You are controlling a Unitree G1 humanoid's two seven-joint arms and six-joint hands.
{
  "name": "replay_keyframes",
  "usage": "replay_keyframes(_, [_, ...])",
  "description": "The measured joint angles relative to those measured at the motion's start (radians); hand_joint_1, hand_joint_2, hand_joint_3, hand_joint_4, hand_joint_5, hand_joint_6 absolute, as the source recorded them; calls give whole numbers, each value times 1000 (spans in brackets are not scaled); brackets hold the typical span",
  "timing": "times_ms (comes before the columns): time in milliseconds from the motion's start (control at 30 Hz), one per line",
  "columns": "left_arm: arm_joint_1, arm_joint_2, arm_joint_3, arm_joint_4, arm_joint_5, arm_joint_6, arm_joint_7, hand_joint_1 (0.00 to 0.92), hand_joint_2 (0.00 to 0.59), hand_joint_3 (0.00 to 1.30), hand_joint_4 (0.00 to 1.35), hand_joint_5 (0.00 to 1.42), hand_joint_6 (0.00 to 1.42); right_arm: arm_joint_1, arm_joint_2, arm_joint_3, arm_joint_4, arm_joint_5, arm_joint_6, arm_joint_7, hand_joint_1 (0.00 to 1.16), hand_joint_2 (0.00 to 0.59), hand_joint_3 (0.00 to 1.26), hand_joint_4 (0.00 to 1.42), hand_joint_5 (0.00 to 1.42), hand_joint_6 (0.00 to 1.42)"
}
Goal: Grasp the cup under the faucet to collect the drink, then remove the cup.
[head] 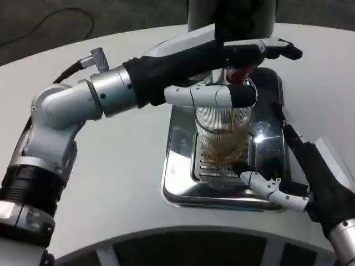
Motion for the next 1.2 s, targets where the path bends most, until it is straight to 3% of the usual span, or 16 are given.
replay_keyframes(467, [-26,0,-5,47,0,-36,3,0,74,169,45,69,42,-92,-33,-11,203,108,-149,-29,676,214,4,0,45,24])
replay_keyframes(1200, [-49,-2,-8,81,1,-58,3,0,73,169,48,71,43,-167,-47,10,347,155,-231,-29,679,213,15,2,61,36])
